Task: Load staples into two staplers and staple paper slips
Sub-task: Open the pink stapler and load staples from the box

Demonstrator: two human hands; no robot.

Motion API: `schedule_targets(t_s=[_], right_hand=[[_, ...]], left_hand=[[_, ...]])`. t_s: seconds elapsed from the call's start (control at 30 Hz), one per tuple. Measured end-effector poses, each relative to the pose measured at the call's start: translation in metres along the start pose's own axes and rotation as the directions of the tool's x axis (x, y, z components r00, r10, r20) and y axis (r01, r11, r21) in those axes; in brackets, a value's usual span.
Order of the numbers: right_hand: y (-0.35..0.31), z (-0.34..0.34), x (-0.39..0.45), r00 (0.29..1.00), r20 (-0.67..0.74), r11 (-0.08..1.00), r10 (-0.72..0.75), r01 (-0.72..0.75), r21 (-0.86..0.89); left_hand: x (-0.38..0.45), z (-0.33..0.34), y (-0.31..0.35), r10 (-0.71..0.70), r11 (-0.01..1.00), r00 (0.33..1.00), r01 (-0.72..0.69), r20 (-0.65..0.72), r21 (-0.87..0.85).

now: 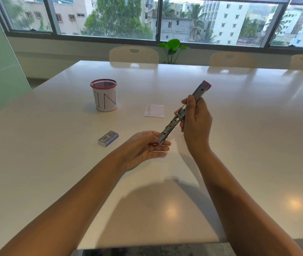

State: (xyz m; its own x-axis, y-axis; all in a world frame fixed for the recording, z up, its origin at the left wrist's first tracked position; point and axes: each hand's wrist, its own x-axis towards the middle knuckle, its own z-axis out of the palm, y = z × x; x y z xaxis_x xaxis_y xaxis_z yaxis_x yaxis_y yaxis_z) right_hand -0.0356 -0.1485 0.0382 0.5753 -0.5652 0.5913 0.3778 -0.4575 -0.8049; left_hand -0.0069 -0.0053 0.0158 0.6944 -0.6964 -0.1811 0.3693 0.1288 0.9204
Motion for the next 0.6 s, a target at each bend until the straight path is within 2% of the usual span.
schedule_targets(t_s=[0.13,0.2,0.3,0.33,0.4,0.43,0.47,0.5,0.57,0.6], right_hand=[[0.005,-0.001,0.004,0.996,-0.004,0.995,0.093,-0.093,-0.023],[0.007,-0.002,0.006,0.977,0.007,0.977,0.213,-0.213,0.004],[0.01,-0.004,0.009,0.869,0.168,0.861,0.465,-0.488,0.143],[0.011,-0.004,0.009,0.82,0.252,0.822,0.514,-0.555,0.13],[0.013,-0.002,0.006,0.738,0.365,0.797,0.567,-0.603,-0.019],[0.014,-0.001,0.004,0.728,0.36,0.802,0.584,-0.586,-0.117],[0.015,0.0,0.003,0.753,0.311,0.815,0.58,-0.54,-0.21],[0.017,0.001,0.002,0.816,0.241,0.842,0.526,-0.46,-0.281],[0.016,0.002,0.001,0.934,0.178,0.918,0.309,-0.243,-0.314],[0.016,0.002,0.0,0.951,0.218,0.943,0.221,-0.152,-0.295]], left_hand=[[0.0,0.001,-0.001,0.02,0.999,1.0,-0.019,-0.006,0.027],[0.0,0.002,-0.002,0.045,0.998,0.999,-0.044,-0.009,0.036],[0.001,0.002,-0.002,0.103,0.994,0.991,-0.1,-0.082,0.037],[0.002,0.001,-0.002,0.123,0.992,0.985,-0.119,-0.121,0.04],[0.003,-0.002,-0.002,0.146,0.989,0.97,-0.141,-0.192,0.044],[0.004,-0.003,-0.002,0.152,0.988,0.964,-0.146,-0.219,0.042],[0.004,-0.004,-0.003,0.158,0.987,0.958,-0.153,-0.24,0.039],[0.005,-0.004,-0.003,0.164,0.986,0.952,-0.161,-0.258,0.035],[0.006,-0.005,-0.003,0.176,0.984,0.94,-0.176,-0.291,0.028],[0.007,-0.005,-0.003,0.177,0.984,0.937,-0.177,-0.302,0.027]])
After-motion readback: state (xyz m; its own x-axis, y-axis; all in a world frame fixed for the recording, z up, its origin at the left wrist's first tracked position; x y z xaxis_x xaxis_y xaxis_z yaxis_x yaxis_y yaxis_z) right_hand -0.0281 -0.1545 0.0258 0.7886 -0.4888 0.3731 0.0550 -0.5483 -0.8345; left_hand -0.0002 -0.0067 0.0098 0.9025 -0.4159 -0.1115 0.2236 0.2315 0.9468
